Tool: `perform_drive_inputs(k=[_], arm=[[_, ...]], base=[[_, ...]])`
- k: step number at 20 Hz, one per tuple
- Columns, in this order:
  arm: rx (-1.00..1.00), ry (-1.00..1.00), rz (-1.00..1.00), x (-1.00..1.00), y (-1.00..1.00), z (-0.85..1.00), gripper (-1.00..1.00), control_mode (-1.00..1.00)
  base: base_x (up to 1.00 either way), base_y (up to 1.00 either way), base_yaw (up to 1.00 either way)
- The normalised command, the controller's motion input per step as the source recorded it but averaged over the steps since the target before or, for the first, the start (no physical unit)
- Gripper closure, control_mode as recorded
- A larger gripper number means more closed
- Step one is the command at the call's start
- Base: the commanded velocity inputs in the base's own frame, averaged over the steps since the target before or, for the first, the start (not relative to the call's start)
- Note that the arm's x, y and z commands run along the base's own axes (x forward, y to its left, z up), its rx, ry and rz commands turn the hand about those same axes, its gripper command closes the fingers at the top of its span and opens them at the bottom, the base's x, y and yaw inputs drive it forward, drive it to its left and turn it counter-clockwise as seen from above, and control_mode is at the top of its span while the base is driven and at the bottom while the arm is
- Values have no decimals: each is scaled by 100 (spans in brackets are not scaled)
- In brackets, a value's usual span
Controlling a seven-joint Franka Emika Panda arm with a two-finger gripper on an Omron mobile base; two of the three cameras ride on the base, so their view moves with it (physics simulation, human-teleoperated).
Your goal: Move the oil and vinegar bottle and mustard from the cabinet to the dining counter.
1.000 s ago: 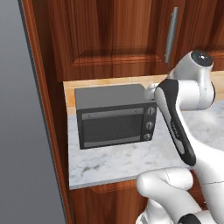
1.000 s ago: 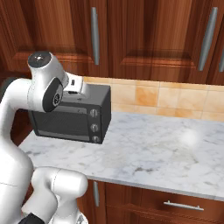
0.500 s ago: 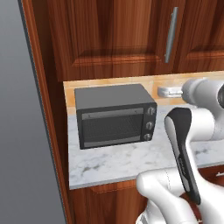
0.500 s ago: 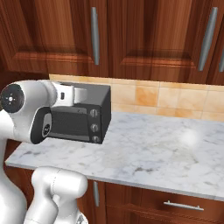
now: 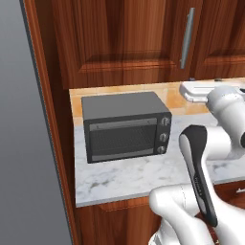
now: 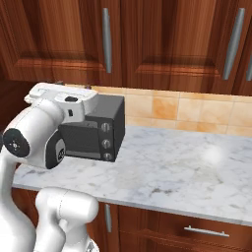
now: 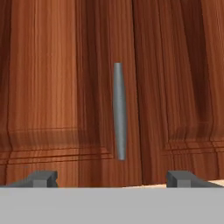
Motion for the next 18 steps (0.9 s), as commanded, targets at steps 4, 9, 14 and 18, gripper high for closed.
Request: perform_drive_inputs(k=[4, 9, 14, 18], arm=[[0, -17, 0, 15, -4, 45, -100, -100], [0, -1, 0, 39, -8, 46, -100, -100], [0, 0, 0, 45, -13, 41, -100, -100], [0, 0, 0, 38, -9, 21, -100, -100]], base=[[0, 0, 0], [0, 0, 0], [0, 0, 0], [0, 0, 0]])
